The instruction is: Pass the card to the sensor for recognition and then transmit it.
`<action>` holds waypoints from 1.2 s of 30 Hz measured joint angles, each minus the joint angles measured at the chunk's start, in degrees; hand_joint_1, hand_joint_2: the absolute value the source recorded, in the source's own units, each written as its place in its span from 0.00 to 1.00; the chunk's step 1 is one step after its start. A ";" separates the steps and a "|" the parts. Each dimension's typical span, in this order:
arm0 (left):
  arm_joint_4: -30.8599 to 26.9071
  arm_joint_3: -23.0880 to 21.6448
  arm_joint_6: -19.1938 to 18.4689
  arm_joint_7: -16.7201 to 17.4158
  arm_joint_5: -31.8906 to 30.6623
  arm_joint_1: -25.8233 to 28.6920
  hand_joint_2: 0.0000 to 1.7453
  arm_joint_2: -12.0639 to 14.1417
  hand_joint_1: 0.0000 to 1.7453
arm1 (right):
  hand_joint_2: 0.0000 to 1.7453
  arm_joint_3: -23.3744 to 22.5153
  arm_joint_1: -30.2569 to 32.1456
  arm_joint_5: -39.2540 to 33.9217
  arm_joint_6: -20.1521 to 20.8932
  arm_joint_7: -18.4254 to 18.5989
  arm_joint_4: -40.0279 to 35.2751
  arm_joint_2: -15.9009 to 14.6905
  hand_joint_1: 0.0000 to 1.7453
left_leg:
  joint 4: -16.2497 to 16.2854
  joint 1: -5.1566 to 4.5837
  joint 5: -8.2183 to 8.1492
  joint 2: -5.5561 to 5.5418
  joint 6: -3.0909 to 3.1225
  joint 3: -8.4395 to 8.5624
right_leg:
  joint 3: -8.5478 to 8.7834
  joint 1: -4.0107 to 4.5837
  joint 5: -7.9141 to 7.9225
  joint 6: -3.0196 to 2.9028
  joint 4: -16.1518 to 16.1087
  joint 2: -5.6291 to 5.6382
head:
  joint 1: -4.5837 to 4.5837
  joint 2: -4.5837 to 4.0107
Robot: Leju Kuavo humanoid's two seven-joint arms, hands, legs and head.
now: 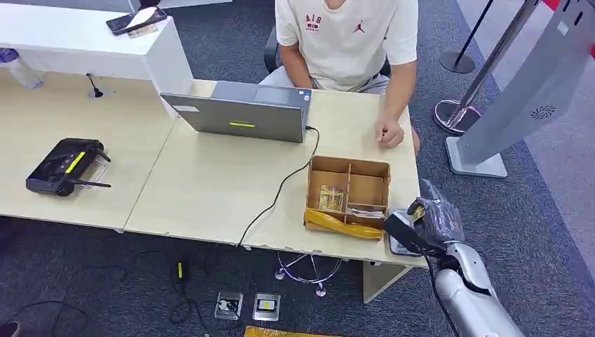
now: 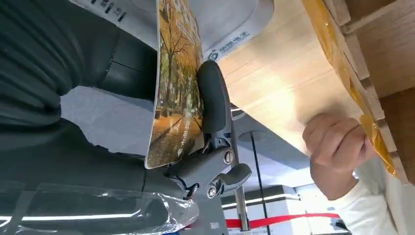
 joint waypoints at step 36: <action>0.00 -0.42 -1.92 -1.64 -1.22 -0.14 0.00 1.07 0.00 | 1.00 -2.32 -28.63 5.31 6.41 -5.62 3.30 3.19 1.00 | 0.00 0.01 0.03 -0.03 -0.01 -0.04 | -0.01 0.01 0.01 0.01 0.04 -0.03 | 0.00 0.00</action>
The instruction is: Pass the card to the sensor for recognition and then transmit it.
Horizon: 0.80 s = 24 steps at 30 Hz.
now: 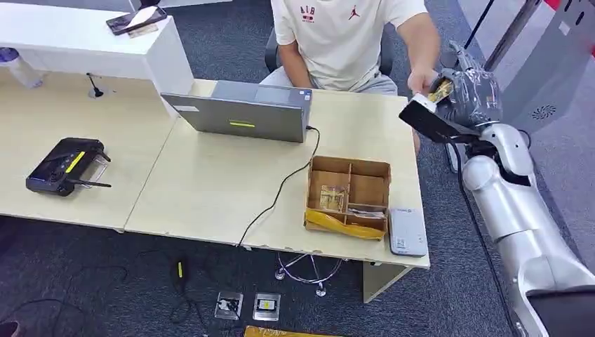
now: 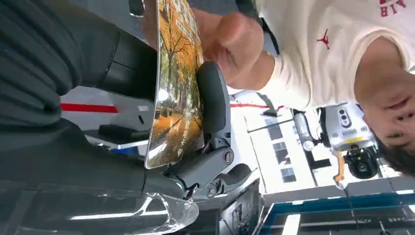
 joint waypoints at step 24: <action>0.00 -0.02 0.76 0.66 1.84 0.05 0.00 0.35 0.00 | 1.00 0.59 -1.19 -9.98 4.21 -0.35 9.25 4.02 0.00 | 0.01 0.00 0.00 0.02 0.00 0.03 | 0.00 0.00 0.00 0.00 -0.01 0.04 | 0.02 0.00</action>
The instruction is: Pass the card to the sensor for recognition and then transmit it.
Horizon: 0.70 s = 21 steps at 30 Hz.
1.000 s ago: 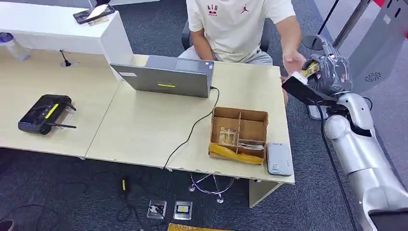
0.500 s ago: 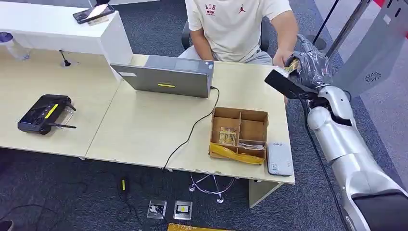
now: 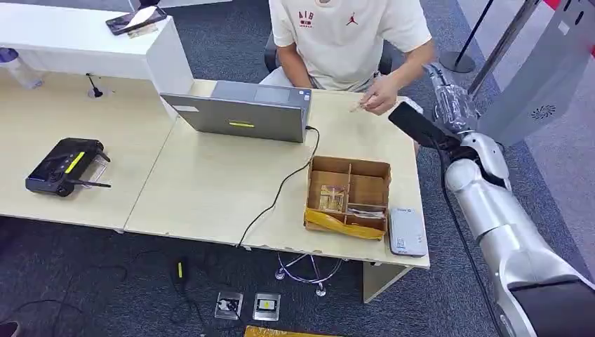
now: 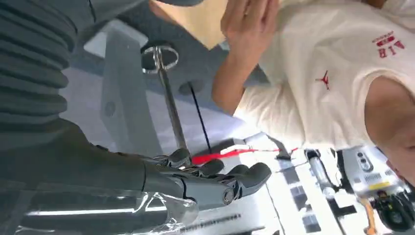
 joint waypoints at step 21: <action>0.00 0.22 1.62 0.59 1.81 0.47 0.00 -0.07 0.00 | 1.00 -1.68 22.54 -34.28 17.63 22.23 -38.89 -7.91 0.00 | 0.00 0.00 -0.03 0.06 -0.02 0.10 | 0.00 0.00 -0.01 -0.01 -0.04 0.10 | -0.02 0.00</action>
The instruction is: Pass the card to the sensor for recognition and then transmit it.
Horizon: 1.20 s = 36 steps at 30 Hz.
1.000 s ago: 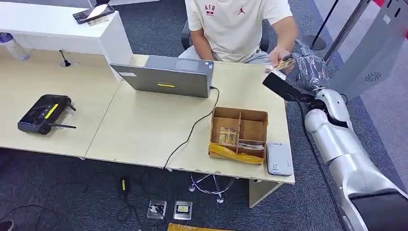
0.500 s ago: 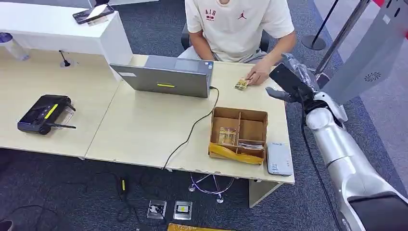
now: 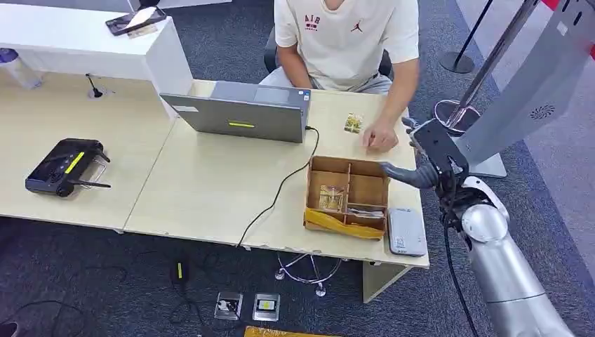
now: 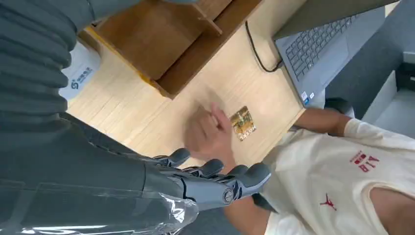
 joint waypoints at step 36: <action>0.00 -0.02 -0.61 0.92 -1.05 -0.15 0.00 0.00 0.00 | 1.00 2.87 15.84 38.65 8.00 11.01 -26.57 -7.76 0.00 | -0.03 0.01 -0.03 0.07 -0.04 -0.01 | 0.01 0.01 -0.01 -0.01 0.00 0.09 | 0.00 0.00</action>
